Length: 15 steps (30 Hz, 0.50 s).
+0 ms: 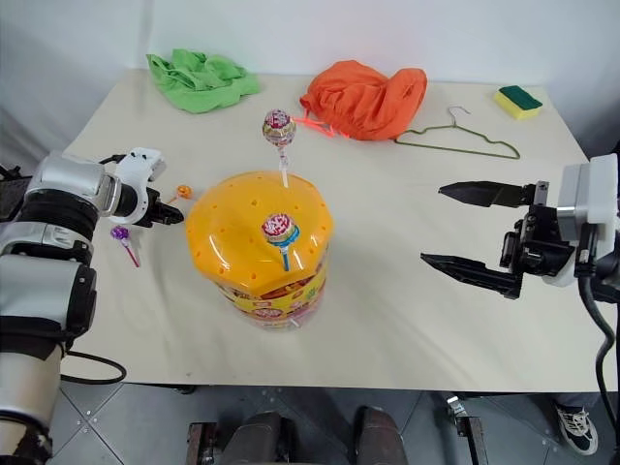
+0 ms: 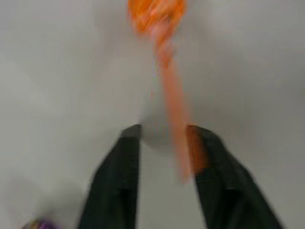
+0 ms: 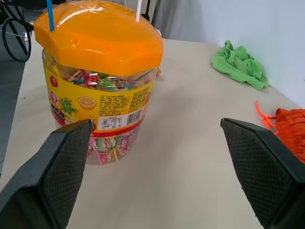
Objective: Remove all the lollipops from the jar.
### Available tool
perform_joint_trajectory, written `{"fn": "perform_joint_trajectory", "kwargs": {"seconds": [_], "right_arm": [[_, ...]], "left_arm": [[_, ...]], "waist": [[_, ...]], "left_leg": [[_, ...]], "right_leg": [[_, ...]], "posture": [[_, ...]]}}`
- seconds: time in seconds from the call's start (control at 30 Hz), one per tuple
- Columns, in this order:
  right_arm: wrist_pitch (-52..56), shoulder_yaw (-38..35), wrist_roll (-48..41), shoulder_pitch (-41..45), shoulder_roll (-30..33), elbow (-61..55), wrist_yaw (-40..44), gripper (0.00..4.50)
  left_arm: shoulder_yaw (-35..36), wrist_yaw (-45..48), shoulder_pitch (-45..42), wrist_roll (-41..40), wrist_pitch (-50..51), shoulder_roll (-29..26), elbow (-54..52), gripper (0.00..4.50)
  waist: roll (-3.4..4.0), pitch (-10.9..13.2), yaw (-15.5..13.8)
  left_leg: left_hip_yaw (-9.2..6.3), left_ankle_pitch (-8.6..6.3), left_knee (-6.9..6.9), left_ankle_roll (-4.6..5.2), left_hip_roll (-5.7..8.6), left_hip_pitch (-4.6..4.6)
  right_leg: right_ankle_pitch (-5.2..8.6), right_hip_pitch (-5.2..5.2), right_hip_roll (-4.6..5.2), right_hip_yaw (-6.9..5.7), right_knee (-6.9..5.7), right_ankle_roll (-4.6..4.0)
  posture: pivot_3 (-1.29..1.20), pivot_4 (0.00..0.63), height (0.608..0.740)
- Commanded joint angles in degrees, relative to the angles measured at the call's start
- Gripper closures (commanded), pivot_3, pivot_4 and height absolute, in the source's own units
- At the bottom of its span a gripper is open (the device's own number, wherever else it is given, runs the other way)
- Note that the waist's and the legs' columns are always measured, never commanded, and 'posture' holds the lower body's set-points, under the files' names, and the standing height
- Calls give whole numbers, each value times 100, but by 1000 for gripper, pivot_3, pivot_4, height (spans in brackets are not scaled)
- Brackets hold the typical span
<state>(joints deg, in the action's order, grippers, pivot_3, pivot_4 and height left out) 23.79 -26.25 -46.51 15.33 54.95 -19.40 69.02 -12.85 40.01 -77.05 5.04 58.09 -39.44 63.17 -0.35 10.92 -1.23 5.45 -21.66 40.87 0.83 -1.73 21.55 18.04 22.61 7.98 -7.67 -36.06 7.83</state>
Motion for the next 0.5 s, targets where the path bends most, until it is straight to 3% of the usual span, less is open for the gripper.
{"fn": "perform_joint_trajectory", "kwargs": {"seconds": [0.03,0.2,0.4,0.5], "right_arm": [[-47,-146,-53,51,84,-47,1,0],[-54,-153,-38,80,122,4,37,0],[-115,-55,24,183,101,95,62,0],[-103,-54,16,190,58,59,42,0]], "left_arm": [[-202,430,-254,186,356,-350,-606,1591],[-578,1238,-293,211,867,-959,-1788,13],[-844,2265,-117,-49,884,-1643,-3473,13],[-330,2677,239,-602,311,-1661,-4341,13]], "waist": [[-7,4,0],[-18,11,-11],[-19,11,-20],[-19,11,-29]], "left_leg": [[0,0,0,0,0,0],[0,0,1,0,0,2],[-1,0,2,0,-1,2],[-4,0,4,0,-2,2]], "right_leg": [[0,0,0,0,0,0],[0,2,1,1,0,0],[0,1,1,3,0,0],[0,1,2,4,-1,0]], "posture": [[0,150,740],[0,150,740],[0,150,740],[0,150,740]]}}
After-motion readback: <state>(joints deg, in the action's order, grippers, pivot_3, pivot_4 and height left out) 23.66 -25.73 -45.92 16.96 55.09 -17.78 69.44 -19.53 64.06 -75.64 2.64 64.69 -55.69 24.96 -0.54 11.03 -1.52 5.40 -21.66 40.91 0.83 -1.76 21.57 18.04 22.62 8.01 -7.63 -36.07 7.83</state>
